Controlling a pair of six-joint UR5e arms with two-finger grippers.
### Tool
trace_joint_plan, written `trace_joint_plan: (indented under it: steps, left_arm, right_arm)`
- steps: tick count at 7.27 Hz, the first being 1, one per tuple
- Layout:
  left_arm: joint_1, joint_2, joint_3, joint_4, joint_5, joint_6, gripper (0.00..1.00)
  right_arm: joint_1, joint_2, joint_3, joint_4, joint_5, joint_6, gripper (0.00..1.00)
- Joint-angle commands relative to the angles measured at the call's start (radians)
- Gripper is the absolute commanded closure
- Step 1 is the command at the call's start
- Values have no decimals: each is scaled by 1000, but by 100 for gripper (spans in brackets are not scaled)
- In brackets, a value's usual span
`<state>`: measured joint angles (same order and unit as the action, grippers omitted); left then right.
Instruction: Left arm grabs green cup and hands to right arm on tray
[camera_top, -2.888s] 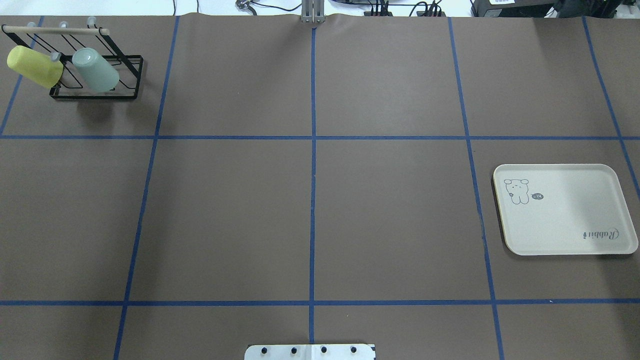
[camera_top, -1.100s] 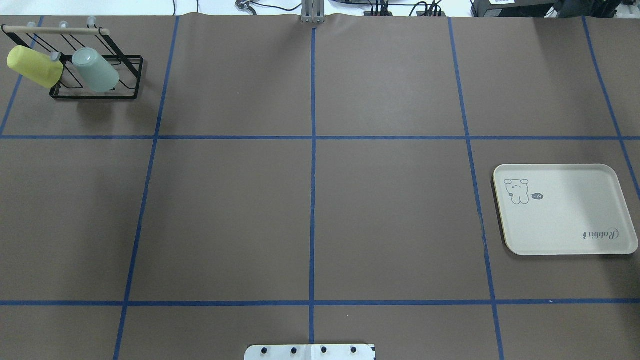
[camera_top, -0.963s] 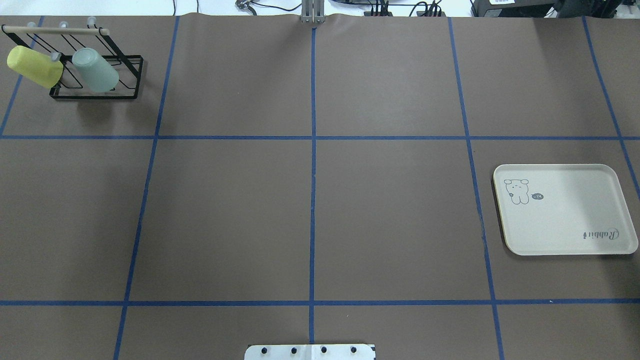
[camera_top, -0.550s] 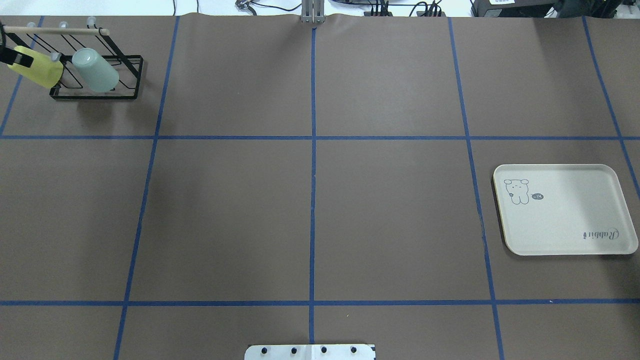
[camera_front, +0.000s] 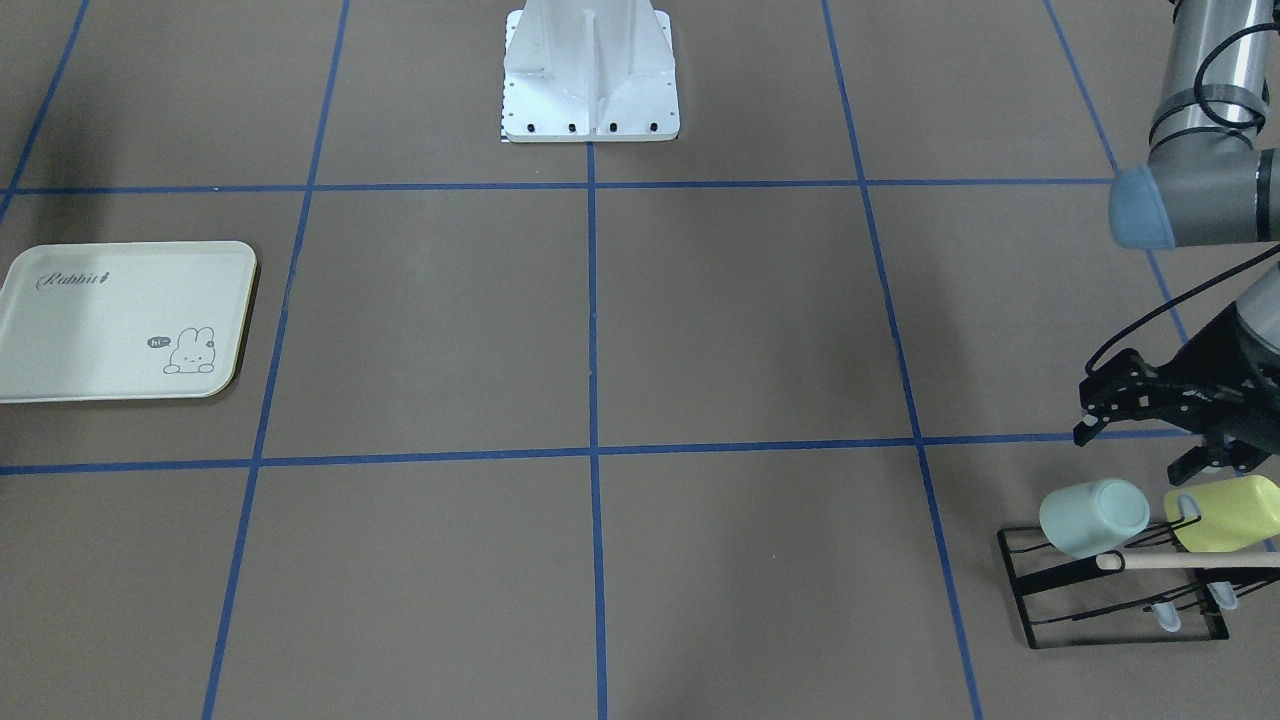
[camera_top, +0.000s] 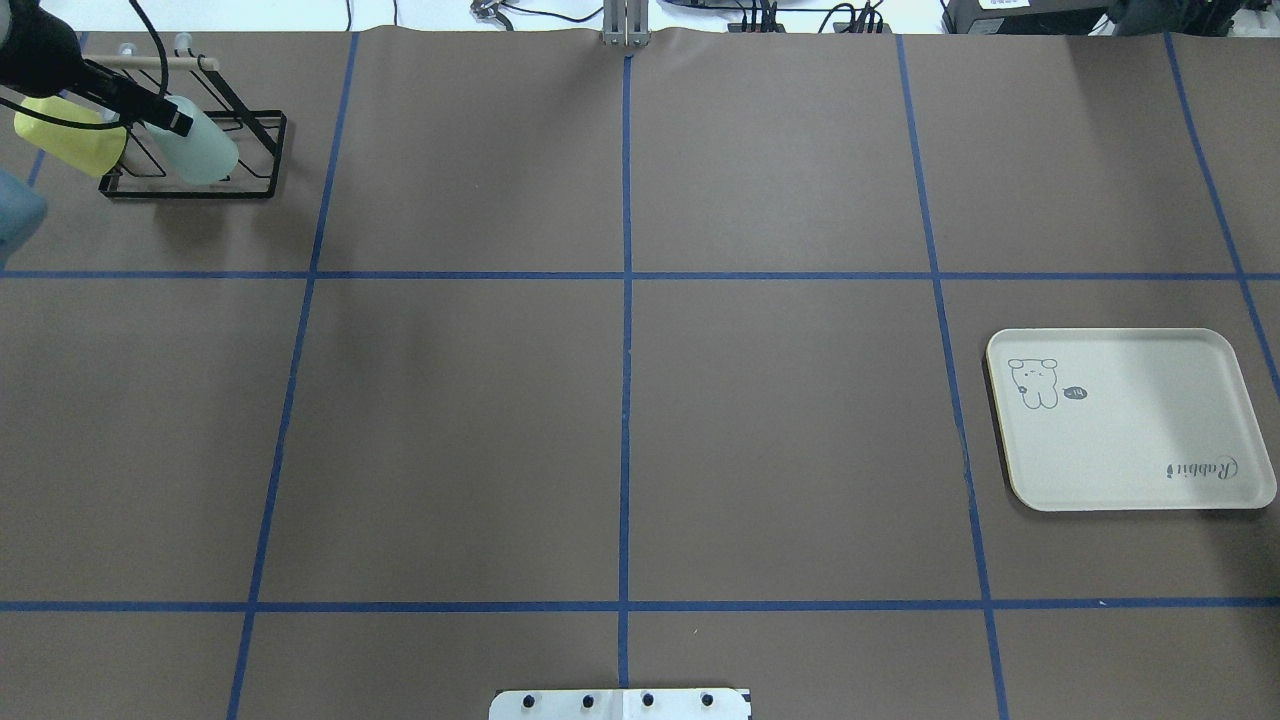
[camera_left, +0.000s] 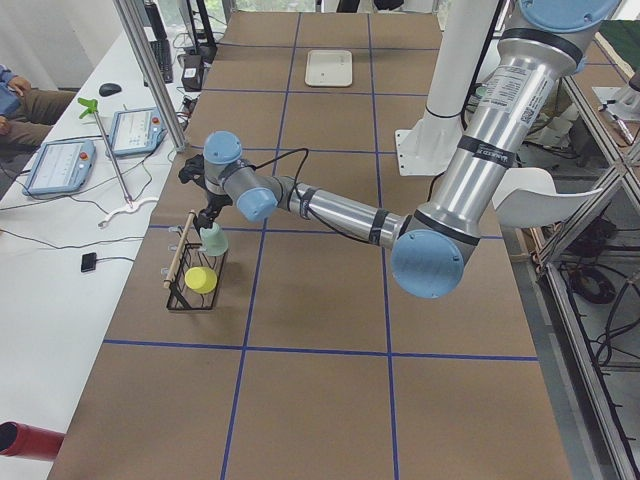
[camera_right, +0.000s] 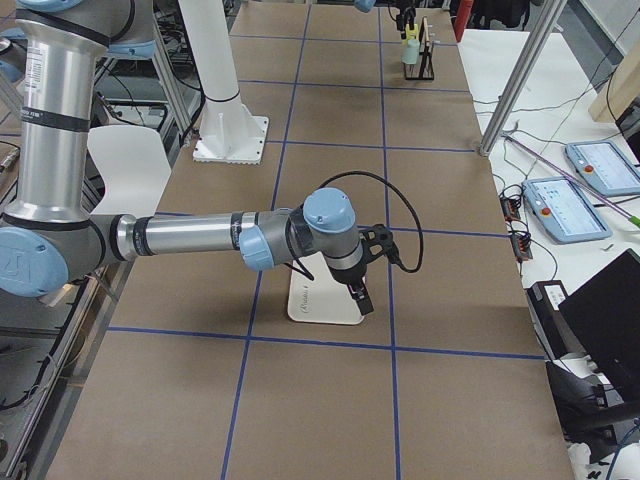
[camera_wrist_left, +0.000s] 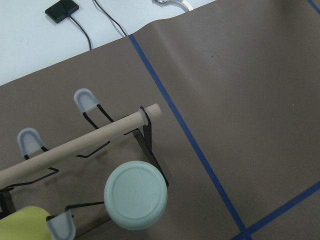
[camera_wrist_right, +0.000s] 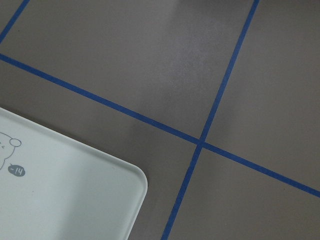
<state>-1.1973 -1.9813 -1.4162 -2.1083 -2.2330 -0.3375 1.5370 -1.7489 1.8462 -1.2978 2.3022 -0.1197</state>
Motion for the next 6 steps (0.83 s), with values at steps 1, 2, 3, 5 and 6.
trace_joint_plan:
  steps: [1, 2, 3, 5, 6]
  left_arm:
    - [11, -18, 49, -2, 19, 0, 0]
    - [15, -18, 54, -2, 67, 2, 0]
    - [30, -19, 59, -4, 114, 2, 0]
    - [44, -43, 100, -7, 127, 0, 0]
    - [62, -50, 111, -7, 136, 2, 0]
  right_arm:
    - [0, -1, 1, 0, 8, 0, 0]
    - [0, -1, 1, 2, 10, 0, 0]
    - [0, -1, -1, 0, 10, 0, 0]
    - [0, -1, 1, 0, 10, 0, 0]
    - [0, -1, 1, 0, 10, 0, 0]
